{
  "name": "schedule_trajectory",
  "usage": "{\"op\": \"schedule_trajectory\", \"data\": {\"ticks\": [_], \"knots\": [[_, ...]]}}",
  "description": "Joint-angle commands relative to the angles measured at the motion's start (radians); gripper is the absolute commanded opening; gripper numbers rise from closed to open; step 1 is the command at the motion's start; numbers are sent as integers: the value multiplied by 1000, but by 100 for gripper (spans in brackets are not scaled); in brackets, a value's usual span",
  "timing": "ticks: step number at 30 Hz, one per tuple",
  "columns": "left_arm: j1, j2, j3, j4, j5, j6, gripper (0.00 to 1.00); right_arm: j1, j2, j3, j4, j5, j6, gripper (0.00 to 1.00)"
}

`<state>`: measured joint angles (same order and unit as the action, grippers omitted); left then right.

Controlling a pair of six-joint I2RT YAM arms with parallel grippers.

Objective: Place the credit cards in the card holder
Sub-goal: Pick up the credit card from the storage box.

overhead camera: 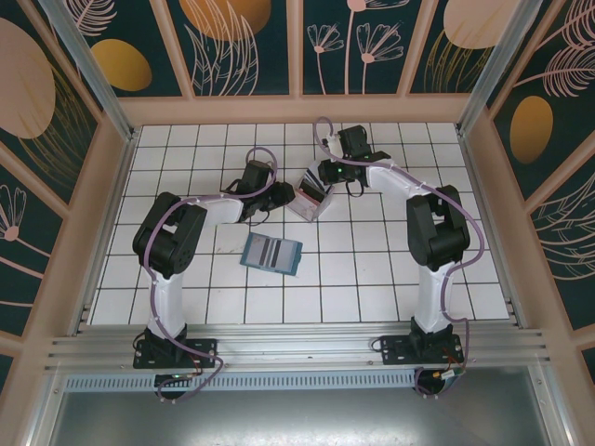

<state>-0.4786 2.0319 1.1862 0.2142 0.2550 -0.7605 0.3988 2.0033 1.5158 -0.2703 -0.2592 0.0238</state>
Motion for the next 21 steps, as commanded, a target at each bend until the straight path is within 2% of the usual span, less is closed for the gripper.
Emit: {"op": "schedule_trajectory", "data": {"ticks": [1,5,9,12,15,17,18,20,21], "knots": [[0,11,-13,-90,15,4,35,-15,-27,7,-23,29,-12,12],[0,10,-13,-93,13,5,35,-16,-24,7,-18,29,-12,8],[0,11,-13,-93,14,5,35,-17,-27,7,-18,44,-14,13],[0,14,-10,-93,15,4,35,-17,-27,7,-19,42,-16,3],[0,14,-12,-90,17,3,35,-15,-29,8,-20,48,-16,3],[0,11,-16,-88,15,3,35,-15,-37,-2,-11,49,-16,9],[0,11,-17,-89,15,3,35,-15,-40,-5,-6,49,-16,9],[0,10,-20,-90,16,4,35,-15,-48,-17,2,36,-20,0],[0,7,-22,-89,16,4,35,-16,-57,-29,17,32,-19,0]]}}
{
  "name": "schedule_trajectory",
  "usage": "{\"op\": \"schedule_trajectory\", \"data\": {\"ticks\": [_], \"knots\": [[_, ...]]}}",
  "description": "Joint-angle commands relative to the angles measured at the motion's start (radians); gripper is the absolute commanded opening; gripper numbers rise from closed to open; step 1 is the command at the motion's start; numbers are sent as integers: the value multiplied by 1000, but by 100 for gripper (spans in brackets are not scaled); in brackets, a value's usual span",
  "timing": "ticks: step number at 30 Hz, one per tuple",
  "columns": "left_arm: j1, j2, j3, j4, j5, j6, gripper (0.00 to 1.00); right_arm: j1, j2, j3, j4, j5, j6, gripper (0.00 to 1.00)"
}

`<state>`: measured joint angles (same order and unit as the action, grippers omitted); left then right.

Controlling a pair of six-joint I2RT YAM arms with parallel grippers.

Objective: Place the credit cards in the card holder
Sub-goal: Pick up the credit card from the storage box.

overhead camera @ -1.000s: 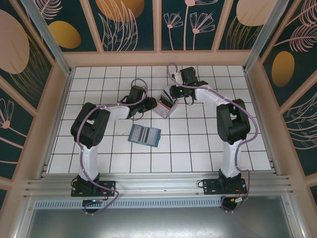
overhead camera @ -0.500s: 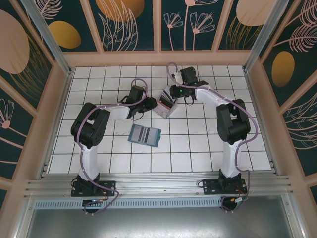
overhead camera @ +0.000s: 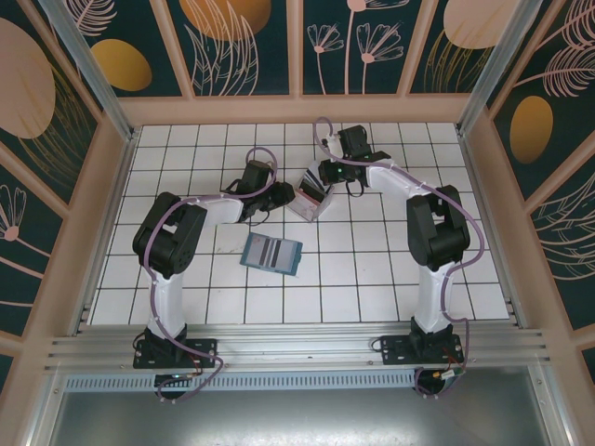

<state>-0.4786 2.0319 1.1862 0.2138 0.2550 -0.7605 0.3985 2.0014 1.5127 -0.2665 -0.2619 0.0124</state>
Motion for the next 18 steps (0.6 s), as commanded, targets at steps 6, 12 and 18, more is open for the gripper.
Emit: {"op": "schedule_trajectory", "data": {"ticks": [6,12,18], "knots": [[1,-50,-37,-77,23,-10,36,-18,-96,-110,97,-18,-30,0],[12,-125,-14,-105,36,-4,40,-37,-141,-254,298,-119,-45,0],[17,-138,50,-131,61,4,43,-37,-156,-350,452,-146,-86,0]]}}
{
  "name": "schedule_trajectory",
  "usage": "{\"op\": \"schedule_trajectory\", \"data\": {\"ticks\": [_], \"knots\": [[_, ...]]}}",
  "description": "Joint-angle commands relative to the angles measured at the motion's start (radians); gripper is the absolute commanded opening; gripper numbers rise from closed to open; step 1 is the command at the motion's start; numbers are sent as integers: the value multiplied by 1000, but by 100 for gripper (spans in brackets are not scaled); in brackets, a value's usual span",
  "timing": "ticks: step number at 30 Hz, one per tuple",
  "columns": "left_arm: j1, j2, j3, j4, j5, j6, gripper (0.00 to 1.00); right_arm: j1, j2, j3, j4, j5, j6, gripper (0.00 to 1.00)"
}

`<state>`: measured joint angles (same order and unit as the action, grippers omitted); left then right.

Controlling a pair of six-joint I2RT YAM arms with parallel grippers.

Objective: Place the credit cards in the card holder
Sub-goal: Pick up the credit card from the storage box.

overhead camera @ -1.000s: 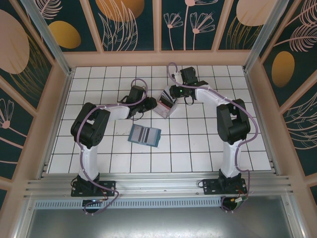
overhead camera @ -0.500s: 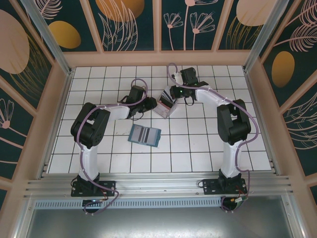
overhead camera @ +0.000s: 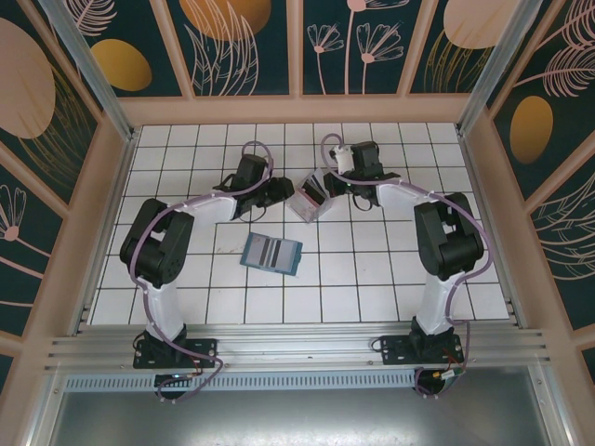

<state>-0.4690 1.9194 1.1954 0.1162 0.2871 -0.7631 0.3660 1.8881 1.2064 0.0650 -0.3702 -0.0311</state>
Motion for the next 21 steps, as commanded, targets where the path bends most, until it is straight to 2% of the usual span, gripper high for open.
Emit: {"op": "schedule_trajectory", "data": {"ticks": [1,10,15,21], "knots": [[7,-18,52,-33,37,6,43,-4,-48,-57,146,-39,-45,0],[7,56,188,-17,144,-21,44,-4,-67,-113,224,-55,-81,0],[7,138,331,-88,199,-64,42,-1,-83,-157,277,-28,-100,0],[1,193,425,-171,211,-79,39,21,-86,-164,291,7,-134,0]]}}
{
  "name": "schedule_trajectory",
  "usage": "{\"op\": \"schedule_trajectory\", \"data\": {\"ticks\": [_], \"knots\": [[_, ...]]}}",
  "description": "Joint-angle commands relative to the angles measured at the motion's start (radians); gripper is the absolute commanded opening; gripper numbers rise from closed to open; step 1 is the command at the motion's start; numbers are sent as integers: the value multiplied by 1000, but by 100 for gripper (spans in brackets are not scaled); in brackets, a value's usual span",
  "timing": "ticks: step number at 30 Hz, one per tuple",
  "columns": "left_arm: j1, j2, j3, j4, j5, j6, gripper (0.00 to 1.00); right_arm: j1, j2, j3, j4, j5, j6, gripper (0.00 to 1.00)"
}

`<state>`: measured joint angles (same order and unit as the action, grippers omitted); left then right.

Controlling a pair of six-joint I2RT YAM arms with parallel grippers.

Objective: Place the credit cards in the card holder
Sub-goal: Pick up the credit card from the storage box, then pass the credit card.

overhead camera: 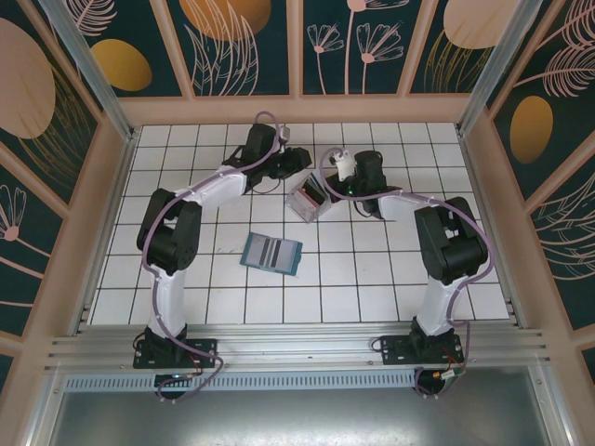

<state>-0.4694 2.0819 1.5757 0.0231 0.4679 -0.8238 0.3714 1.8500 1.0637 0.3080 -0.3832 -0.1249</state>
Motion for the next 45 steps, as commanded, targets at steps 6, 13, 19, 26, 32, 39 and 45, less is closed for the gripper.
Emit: {"op": "schedule_trajectory", "data": {"ticks": [6,13,19,26,32,39,45], "knots": [[-1,81,115,-150,44,-17,39,33,-47,-16,42,48,-59,0],[-8,151,222,-247,36,-17,40,57,-48,-10,28,89,-88,0],[-17,182,280,-262,45,-20,39,73,-35,11,0,116,-117,0],[-18,178,264,-273,43,-11,37,72,-24,21,-2,129,-111,0],[-25,169,239,-282,49,-1,37,78,-20,37,-7,154,-112,0],[-25,161,219,-321,28,25,37,90,-23,33,11,240,-108,0],[-25,153,224,-368,-18,50,38,92,-22,33,20,251,-100,0]]}}
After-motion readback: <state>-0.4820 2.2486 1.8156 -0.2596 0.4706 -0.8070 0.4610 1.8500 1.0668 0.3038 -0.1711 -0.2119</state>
